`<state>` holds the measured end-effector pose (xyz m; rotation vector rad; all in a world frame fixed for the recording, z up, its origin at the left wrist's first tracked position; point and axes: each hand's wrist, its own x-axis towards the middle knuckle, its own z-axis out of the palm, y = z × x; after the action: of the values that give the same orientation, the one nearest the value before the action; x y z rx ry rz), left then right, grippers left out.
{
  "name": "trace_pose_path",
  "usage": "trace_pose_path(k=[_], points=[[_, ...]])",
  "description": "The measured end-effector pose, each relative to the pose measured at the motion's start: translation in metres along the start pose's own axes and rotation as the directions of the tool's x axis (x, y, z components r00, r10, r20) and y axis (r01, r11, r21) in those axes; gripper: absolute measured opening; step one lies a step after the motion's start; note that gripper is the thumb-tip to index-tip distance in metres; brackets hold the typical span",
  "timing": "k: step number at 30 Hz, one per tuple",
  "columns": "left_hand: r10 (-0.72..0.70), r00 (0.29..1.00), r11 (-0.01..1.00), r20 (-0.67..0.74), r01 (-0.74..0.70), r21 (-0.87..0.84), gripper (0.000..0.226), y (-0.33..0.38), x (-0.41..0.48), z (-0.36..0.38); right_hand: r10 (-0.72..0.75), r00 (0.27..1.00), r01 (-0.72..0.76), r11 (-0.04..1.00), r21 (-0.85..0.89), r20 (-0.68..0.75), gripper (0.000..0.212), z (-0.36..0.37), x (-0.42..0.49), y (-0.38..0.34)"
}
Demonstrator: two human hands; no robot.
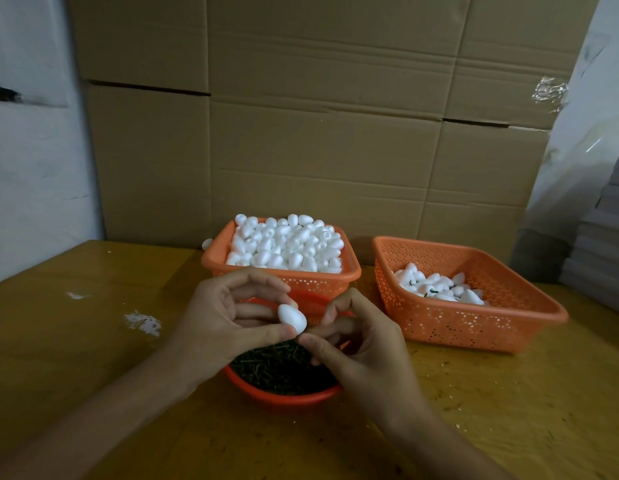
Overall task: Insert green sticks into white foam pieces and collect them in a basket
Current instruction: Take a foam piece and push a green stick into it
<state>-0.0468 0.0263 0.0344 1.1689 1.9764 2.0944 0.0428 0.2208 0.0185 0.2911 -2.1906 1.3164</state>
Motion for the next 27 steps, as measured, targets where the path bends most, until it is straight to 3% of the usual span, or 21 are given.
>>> trace_pose_path(k=[6, 27], points=[[-0.002, 0.988, 1.000, 0.152, 0.002, 0.001, 0.047, 0.0052, 0.0021, -0.0044, -0.030, 1.000, 0.030, 0.997, -0.077, -0.005, 0.037, 0.0048, -0.0032, 0.0016], [0.026, 0.960, 0.998, 0.277, -0.043, 0.053, 0.047, 0.0057, 0.0018, -0.0050, -0.055, 0.998, 0.055, 0.995, -0.079, 0.003, 0.033, 0.0060, -0.0036, 0.0053]])
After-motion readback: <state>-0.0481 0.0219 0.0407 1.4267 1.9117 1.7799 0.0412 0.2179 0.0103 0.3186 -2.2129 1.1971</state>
